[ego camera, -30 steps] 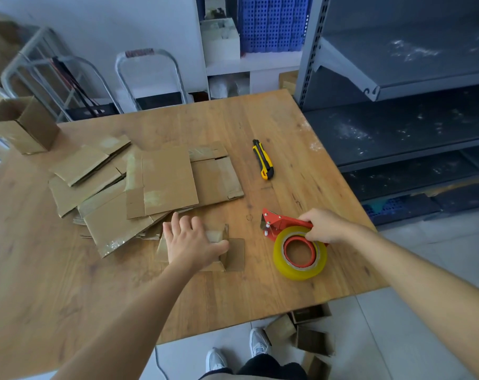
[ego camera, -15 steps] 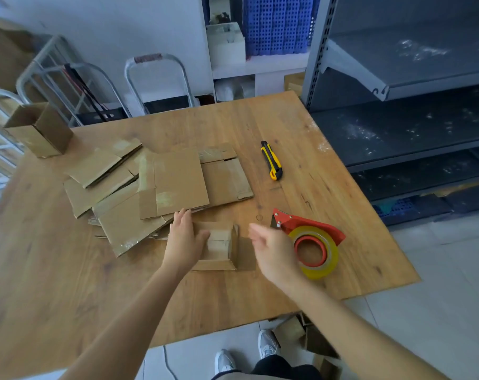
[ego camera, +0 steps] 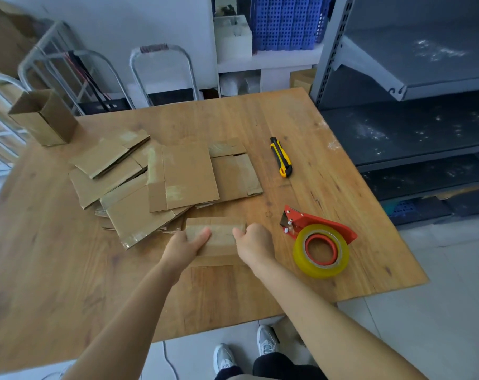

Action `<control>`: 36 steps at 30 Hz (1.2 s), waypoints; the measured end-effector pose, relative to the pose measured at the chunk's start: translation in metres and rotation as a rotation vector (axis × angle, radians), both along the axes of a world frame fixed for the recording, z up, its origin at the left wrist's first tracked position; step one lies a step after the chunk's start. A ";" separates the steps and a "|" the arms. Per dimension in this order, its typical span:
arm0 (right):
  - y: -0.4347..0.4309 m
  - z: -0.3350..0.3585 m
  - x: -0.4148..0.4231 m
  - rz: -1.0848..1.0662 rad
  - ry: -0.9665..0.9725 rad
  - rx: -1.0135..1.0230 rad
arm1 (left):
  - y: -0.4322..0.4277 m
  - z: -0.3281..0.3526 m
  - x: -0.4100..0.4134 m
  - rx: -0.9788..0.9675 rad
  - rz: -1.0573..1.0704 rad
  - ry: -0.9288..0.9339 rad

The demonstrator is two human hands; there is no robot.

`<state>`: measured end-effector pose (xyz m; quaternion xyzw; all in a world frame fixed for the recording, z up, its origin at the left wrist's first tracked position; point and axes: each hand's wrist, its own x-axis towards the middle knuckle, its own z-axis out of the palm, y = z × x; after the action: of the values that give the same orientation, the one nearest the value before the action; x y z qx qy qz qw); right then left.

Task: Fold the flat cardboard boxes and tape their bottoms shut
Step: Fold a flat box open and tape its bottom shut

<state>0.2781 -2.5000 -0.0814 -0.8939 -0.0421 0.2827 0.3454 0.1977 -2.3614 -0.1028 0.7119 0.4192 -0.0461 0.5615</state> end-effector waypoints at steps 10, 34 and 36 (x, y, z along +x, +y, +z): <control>0.005 -0.005 0.003 -0.032 0.002 -0.034 | -0.011 0.006 0.004 0.205 -0.001 0.113; -0.034 -0.018 -0.035 0.035 -0.231 0.225 | -0.010 0.028 -0.061 -0.133 -0.071 -0.140; -0.042 -0.025 -0.037 0.057 -0.169 0.218 | -0.011 0.028 -0.063 -0.136 -0.110 -0.107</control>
<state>0.2413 -2.5420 -0.1059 -0.8702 -0.1269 0.2098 0.4274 0.1344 -2.3725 -0.0744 0.6958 0.3448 -0.0672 0.6265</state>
